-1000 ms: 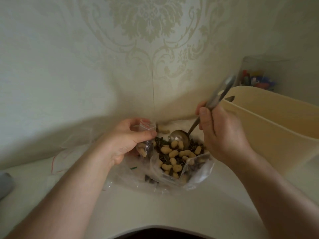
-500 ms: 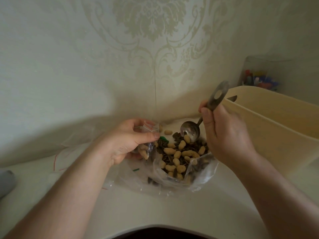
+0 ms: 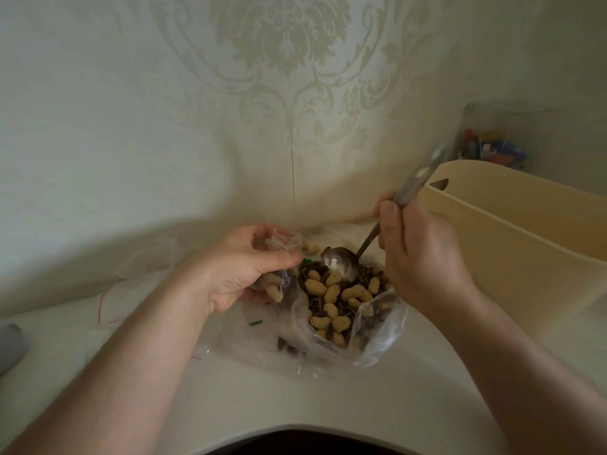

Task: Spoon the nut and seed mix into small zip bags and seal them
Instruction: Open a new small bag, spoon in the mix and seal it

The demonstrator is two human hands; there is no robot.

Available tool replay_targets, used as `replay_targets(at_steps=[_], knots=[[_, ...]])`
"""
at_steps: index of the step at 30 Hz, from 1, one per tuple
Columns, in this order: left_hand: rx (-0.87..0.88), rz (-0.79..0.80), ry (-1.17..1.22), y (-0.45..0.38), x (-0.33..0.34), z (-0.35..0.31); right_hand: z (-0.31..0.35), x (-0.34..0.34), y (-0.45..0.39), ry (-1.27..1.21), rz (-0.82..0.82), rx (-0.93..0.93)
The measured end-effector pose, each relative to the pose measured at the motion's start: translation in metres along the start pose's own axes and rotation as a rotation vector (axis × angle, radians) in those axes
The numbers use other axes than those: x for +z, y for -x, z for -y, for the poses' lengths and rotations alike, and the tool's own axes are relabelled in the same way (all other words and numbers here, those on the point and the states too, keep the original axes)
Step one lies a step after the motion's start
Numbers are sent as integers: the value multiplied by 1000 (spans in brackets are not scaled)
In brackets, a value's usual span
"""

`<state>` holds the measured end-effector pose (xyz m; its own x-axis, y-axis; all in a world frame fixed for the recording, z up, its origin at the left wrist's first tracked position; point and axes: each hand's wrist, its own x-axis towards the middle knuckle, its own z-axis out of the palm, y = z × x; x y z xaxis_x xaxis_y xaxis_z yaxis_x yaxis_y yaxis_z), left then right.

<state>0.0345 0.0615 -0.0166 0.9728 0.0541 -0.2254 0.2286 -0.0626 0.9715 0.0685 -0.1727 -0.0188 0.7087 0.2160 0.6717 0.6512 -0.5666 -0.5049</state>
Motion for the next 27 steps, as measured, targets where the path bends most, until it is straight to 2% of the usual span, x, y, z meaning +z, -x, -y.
replay_targets(at_steps=[5,14,20,24,27], knots=[[12,-17,14,0,2,1,9,0,9,-117,45,5],[24,-2,39,1,2,0,4,5,9,-285,-48,313],[28,-15,32,0,-1,1,16,16,13,-268,29,185],[30,-27,-15,0,-4,-2,12,13,12,-349,1,265],[162,-76,40,2,-4,-7,6,5,7,-344,-66,299]])
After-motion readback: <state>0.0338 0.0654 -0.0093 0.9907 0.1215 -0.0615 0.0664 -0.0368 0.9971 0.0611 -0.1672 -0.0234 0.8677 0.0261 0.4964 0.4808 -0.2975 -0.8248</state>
